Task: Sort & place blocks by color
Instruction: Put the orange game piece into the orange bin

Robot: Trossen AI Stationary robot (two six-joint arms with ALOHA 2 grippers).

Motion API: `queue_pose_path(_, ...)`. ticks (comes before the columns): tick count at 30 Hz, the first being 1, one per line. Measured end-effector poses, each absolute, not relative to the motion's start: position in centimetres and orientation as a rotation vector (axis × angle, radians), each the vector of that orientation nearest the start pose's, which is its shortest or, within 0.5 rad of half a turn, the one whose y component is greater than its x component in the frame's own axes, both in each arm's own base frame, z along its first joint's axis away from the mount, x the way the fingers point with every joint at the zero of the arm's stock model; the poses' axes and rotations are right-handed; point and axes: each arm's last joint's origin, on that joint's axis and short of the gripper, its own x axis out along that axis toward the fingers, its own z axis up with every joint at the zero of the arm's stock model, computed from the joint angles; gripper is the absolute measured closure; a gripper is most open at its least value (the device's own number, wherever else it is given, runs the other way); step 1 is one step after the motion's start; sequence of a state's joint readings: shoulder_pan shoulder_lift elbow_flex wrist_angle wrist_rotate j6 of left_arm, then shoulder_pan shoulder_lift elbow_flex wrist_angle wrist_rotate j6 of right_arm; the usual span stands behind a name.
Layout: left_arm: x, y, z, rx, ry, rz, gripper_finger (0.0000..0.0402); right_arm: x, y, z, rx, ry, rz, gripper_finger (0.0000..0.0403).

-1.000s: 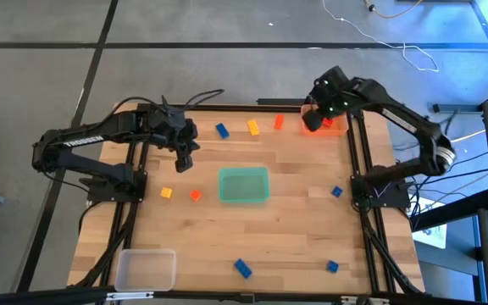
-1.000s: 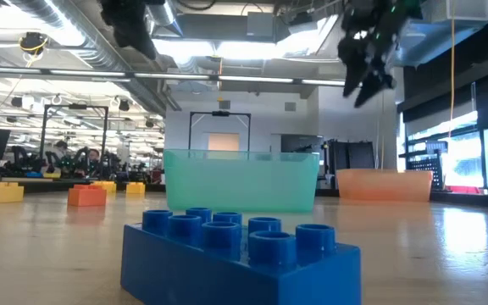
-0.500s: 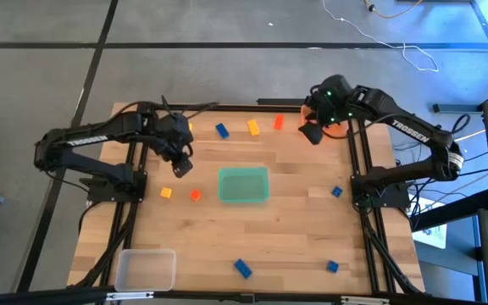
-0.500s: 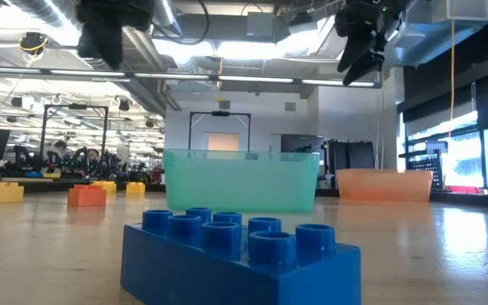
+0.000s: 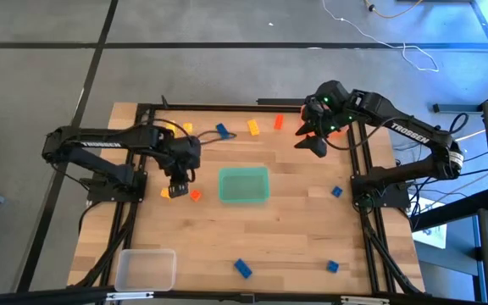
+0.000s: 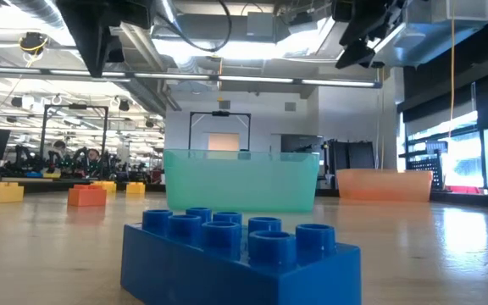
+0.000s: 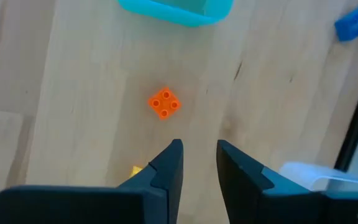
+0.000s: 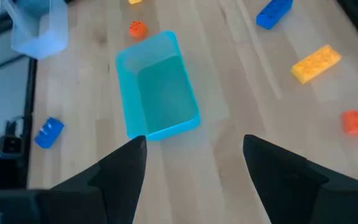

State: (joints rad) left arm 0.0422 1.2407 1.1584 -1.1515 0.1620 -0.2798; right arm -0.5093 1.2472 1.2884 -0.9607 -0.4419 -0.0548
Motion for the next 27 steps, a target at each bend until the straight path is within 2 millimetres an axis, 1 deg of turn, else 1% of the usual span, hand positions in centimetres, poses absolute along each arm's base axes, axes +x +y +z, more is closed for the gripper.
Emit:
queue_pose_path(7,22.3,-1.2,29.5,-0.315,1.275,0.04,0.0314,21.2,-10.4,34.9,0.39,0.819,-0.05,0.0134)
queue_pose_path(10,22.5,-1.7,29.4,-0.299,1.276,0.054,0.0314,21.2,-10.4,34.9,0.392,0.819,-0.051,0.0134)
queue_pose_path(12,22.9,-1.8,29.1,-0.297,1.264,0.1,0.0314,21.2,-10.4,34.9,0.39,0.819,-0.051,0.0134)
queue_pose_path(14,22.9,-1.9,29.1,-0.31,1.249,0.185,0.0314,21.2,-10.4,34.9,0.39,0.819,-0.051,0.0134)
queue_pose_path(16,23.3,-1.9,29.1,-0.335,1.225,0.233,0.0314,21.2,-10.4,34.9,0.391,0.819,-0.052,0.0134)
queue_pose_path(18,23.3,-1.9,28.8,-0.328,1.244,0.25,0.0314,21.2,-10.4,34.9,0.389,0.819,-0.051,0.0134)
queue_pose_path(20,23.2,-1.8,29.0,-0.342,1.227,0.264,0.0314,21.2,-10.4,34.9,0.391,0.819,-0.051,0.0134)
queue_pose_path(23,23.3,-1.9,28.9,-0.374,1.234,0.246,0.0312,21.2,-10.4,34.9,0.389,0.819,-0.051,0.0134)
queue_pose_path(27,23.3,-2.0,28.9,-0.463,1.242,0.252,0.0295,21.2,-10.4,34.9,0.389,0.818,-0.051,0.0134)
